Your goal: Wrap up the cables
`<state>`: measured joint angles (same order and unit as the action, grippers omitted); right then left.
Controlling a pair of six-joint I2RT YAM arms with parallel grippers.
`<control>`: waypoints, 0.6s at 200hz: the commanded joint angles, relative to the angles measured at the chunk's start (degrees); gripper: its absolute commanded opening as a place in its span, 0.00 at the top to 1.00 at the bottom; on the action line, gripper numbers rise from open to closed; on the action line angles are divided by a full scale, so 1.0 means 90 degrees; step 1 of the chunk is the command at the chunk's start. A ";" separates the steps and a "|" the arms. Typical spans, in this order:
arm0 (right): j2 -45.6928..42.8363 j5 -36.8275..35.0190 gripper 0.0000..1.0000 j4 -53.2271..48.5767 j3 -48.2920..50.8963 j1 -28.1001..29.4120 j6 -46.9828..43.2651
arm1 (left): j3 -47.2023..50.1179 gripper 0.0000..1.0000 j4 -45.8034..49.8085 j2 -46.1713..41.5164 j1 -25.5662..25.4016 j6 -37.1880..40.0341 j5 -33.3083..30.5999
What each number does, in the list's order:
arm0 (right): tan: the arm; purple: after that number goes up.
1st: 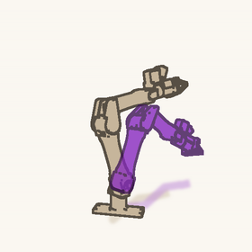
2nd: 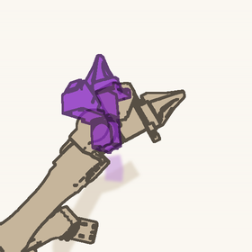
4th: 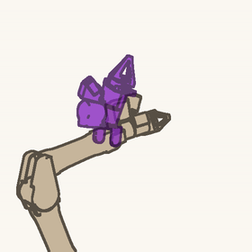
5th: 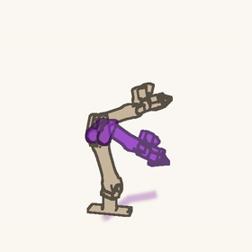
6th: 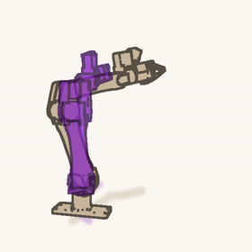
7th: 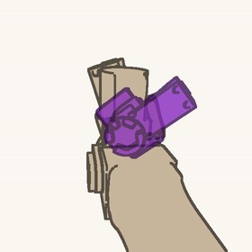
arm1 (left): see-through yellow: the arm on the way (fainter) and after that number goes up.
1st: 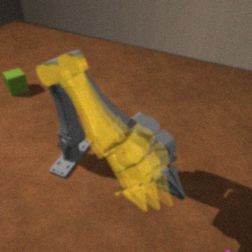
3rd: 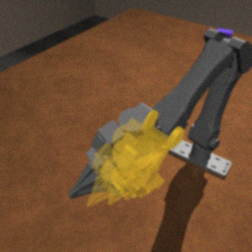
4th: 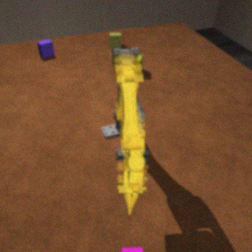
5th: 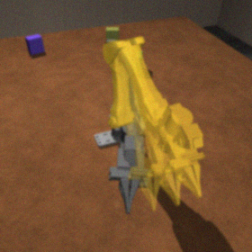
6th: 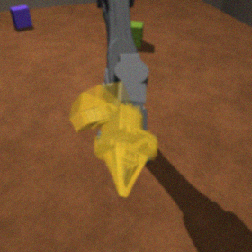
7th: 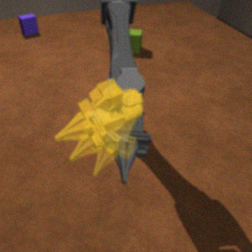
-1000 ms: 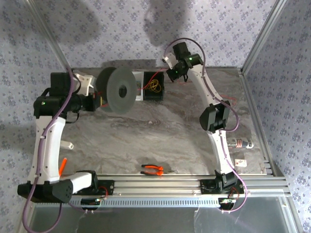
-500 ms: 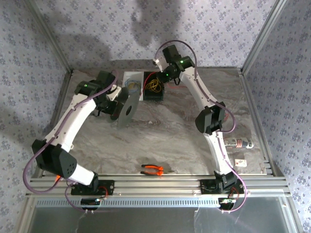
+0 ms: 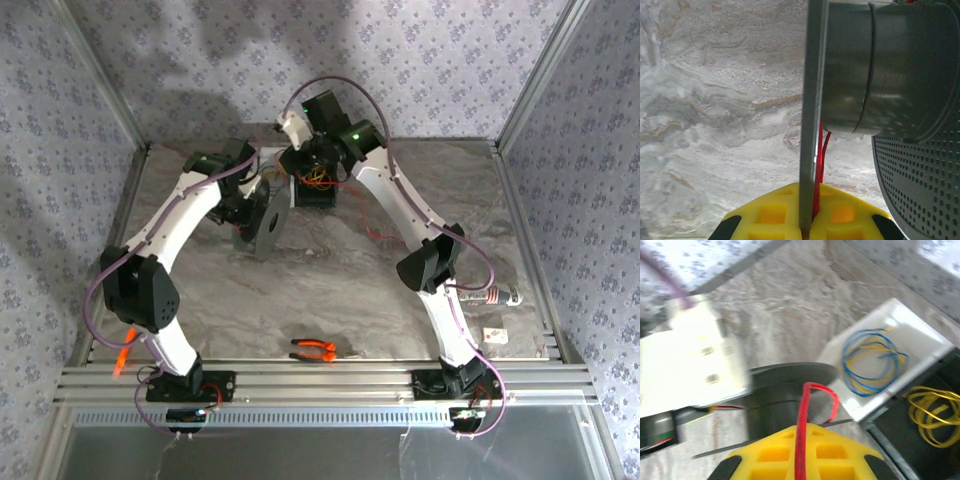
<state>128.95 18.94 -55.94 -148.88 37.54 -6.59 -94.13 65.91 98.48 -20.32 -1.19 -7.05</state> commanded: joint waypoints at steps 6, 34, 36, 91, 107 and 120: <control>-0.0618 0.0449 1.00 0.0612 0.0535 0.0281 0.0146 | -0.0010 1.00 -0.0108 0.0091 0.0443 -0.0331 0.1105; -0.0798 0.0540 1.00 0.0838 0.1160 0.0565 0.0065 | 0.0120 1.00 -0.0448 0.0103 0.0715 -0.0489 0.1761; -0.0808 0.0549 1.00 0.0863 0.1205 0.0585 0.0067 | 0.0132 1.00 -0.0470 0.0110 0.0727 -0.0499 0.1787; -0.0740 0.0769 1.00 0.0979 0.1401 0.1168 0.0044 | 0.0221 1.00 -0.0878 0.0163 0.0925 -0.0777 0.2096; -0.0694 0.0784 1.00 0.0867 0.1420 0.1381 -0.0055 | 0.0240 1.00 -0.0963 0.0133 0.0992 -0.0838 0.2118; -0.0718 0.0834 1.00 0.0866 0.1577 0.1528 -0.0112 | 0.0248 1.00 -0.1000 0.0087 0.1058 -0.0869 0.2130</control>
<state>124.86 22.26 -48.25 -135.81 48.05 -6.66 -91.77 60.90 99.18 -12.16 -6.39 9.87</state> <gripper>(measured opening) 0.063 0.065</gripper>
